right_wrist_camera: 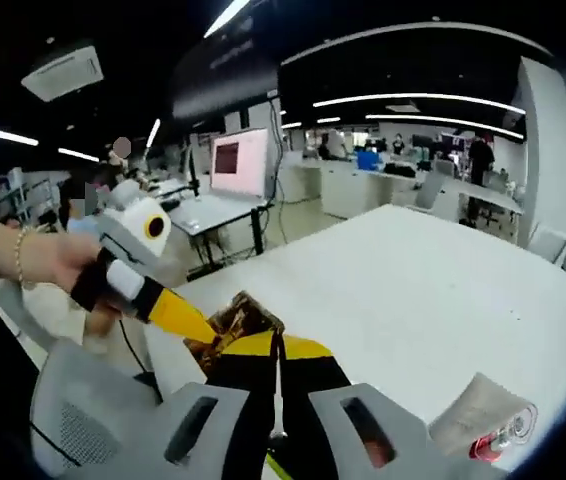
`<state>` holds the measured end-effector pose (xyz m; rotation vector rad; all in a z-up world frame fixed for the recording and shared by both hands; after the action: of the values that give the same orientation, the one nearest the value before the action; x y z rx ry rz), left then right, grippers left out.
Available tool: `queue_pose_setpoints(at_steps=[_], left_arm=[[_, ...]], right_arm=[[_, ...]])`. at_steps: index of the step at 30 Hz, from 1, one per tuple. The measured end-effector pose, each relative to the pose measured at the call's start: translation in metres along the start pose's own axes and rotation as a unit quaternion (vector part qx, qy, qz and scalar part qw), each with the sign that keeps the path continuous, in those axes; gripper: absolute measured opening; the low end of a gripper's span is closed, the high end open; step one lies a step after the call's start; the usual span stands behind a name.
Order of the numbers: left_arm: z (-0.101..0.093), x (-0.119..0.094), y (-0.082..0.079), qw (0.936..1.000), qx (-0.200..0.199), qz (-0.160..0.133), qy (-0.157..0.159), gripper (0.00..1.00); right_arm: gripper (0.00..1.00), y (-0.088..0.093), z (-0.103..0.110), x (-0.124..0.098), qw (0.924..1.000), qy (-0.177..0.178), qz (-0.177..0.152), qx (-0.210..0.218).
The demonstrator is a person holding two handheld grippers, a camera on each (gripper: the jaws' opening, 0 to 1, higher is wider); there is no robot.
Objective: Arrange the skincare products in the storage area until every visible bottle or jar stands upright without overlapping.
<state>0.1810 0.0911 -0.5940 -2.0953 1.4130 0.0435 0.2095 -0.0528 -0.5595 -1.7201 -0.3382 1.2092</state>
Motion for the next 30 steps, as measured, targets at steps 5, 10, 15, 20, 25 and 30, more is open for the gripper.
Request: queue_pose_setpoints(at_steps=[5,10,15,20,25,30], left_arm=[[0.015,0.005,0.005,0.9998,-0.011,0.010,-0.010,0.02],[0.026,0.011,0.004,0.9996,-0.019,0.012,-0.019,0.02],[0.036,0.020,0.000,0.9991,-0.019,0.018,-0.034,0.02],[0.052,0.028,-0.004,0.9980,-0.018,0.027,-0.054,0.02],[0.069,0.033,-0.007,0.9969,-0.019,0.037,-0.068,0.02],[0.078,0.039,-0.009,0.9953,-0.017,0.047,-0.083,0.02]], right_arm=[[0.01,0.013,-0.004,0.013,0.9999,-0.010,0.013,0.001],[0.01,0.019,-0.008,0.026,0.9995,-0.005,0.028,-0.010],[0.01,0.026,-0.015,0.041,0.9986,0.015,0.049,-0.010],[0.01,0.035,-0.024,0.055,0.9969,0.031,0.072,-0.009],[0.01,0.042,-0.029,0.068,0.9958,0.031,0.085,0.010],[0.01,0.049,-0.034,0.085,0.9945,0.031,0.097,0.023]])
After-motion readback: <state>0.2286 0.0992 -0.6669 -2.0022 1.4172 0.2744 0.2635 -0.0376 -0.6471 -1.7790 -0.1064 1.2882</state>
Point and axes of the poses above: the point that each gripper's makers call its tool centre point, and the gripper's own axes: x roughly forward along the fingers, z roughly to its left, y roughly out of its underside, the point moved 7 cm from there along -x, roughly backward along the fingers, and after that the axes turned 9 degrees about z, right-handed, at the moved point
